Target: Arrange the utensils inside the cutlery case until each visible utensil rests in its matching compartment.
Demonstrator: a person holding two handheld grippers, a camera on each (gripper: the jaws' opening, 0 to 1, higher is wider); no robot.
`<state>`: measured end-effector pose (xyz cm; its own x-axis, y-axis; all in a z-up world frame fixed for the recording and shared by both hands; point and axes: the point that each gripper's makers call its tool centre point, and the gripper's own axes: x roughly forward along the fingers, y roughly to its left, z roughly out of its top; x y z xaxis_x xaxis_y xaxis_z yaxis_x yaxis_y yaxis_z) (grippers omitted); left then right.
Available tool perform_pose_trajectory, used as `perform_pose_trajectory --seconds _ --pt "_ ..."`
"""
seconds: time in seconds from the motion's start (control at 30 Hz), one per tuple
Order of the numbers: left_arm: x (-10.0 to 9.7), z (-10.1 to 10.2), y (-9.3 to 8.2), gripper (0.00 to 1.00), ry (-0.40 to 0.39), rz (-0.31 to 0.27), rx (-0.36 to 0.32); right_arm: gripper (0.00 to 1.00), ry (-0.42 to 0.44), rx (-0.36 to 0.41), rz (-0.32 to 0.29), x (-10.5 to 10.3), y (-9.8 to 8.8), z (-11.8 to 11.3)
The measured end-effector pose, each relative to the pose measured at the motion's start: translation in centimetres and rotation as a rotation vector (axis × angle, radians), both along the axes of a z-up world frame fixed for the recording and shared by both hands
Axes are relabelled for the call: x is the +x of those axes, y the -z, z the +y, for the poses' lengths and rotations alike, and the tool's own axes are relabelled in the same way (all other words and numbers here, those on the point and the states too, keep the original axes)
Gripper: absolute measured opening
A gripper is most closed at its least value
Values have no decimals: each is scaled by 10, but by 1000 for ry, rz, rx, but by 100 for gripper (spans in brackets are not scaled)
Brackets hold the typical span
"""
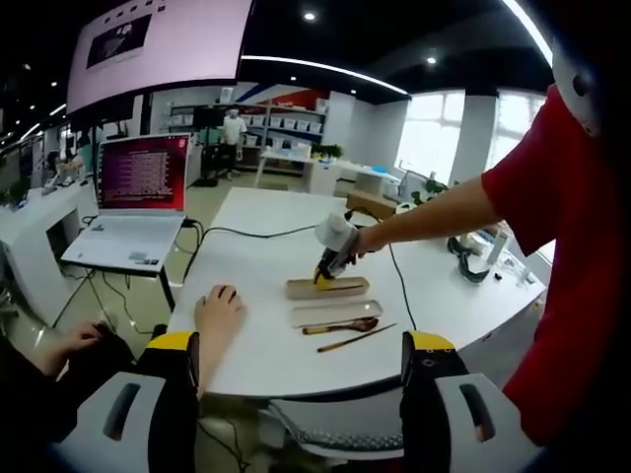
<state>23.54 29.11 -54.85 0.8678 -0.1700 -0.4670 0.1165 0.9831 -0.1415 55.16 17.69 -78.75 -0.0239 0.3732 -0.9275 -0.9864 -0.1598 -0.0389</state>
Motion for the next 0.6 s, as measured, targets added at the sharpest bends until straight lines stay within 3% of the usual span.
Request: perform_pose_trajectory --seconds 0.37,0.6 --pt "-3 -11 -6 88 8 -17 -41 3 97 122 -73 -8 -38 2" --pt "-6 -21 -7 88 18 -25 -43 1 101 127 -129 -19 -56 -11"
